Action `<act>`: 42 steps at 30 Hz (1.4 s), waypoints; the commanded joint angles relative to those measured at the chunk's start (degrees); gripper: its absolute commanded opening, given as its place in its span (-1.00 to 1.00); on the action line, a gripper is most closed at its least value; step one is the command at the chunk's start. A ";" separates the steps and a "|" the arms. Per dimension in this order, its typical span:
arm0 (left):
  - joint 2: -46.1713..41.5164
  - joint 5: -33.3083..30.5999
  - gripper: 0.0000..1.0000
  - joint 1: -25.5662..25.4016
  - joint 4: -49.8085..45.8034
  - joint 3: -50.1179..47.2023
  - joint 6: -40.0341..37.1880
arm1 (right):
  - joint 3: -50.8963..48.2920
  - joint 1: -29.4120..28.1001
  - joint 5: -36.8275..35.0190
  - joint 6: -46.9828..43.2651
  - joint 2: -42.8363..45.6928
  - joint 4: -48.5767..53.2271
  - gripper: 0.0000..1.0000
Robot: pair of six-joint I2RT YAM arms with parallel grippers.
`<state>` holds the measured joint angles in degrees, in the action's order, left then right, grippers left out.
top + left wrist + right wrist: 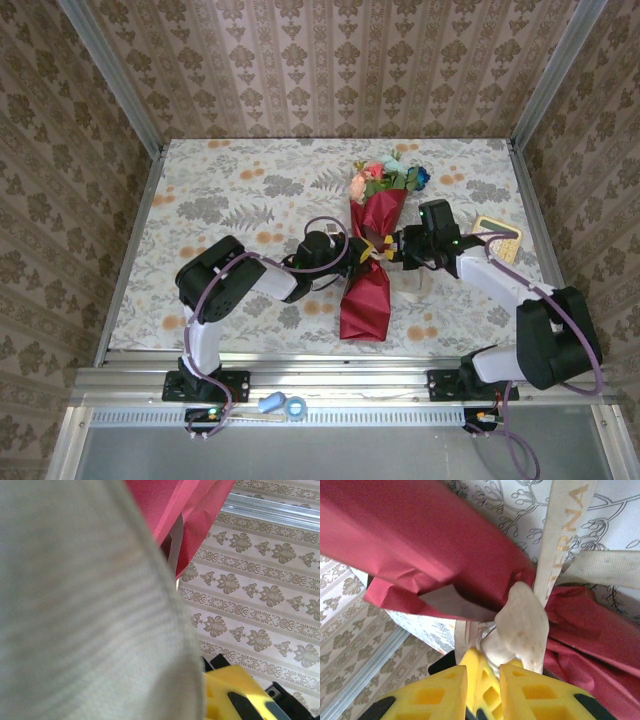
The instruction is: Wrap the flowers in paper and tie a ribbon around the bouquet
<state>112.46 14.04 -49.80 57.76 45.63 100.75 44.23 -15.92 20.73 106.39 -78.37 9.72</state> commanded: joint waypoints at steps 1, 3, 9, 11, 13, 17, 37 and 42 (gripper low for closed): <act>0.54 -0.77 -1.00 -0.19 3.08 -0.79 0.41 | 1.68 -1.08 -1.99 3.11 -0.06 -0.78 -0.48; 0.56 -0.88 -1.00 -0.21 3.06 -0.72 0.49 | 0.64 -1.60 -2.30 3.85 0.41 -1.12 -0.43; 0.56 -0.86 -1.00 -0.19 2.73 -0.46 0.41 | -2.36 -2.53 -2.18 6.05 0.54 -3.22 -0.36; 0.65 -0.77 -1.00 -0.27 2.72 -0.30 0.50 | -2.74 -2.75 -2.36 6.42 0.37 -3.91 -0.33; 0.65 -0.68 -1.00 -0.33 2.67 -0.21 0.51 | -2.74 -2.77 -2.21 6.63 -0.15 -4.65 -0.33; 0.82 -0.69 -1.00 -0.39 2.66 0.03 0.60 | -2.66 -2.94 -2.17 6.88 -1.00 -5.25 -0.33; 0.65 -0.51 -1.00 -0.67 1.88 0.76 0.50 | -3.68 -4.22 -3.63 9.23 -4.25 -8.73 -0.29; 0.56 -0.33 -1.00 -0.91 1.71 0.72 0.51 | -2.42 -4.12 -4.18 9.62 -6.08 -10.07 -0.40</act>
<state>112.55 13.85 -50.24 58.35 45.39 100.92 40.97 -20.10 18.72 114.63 -83.44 0.95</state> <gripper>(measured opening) 0.067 0.311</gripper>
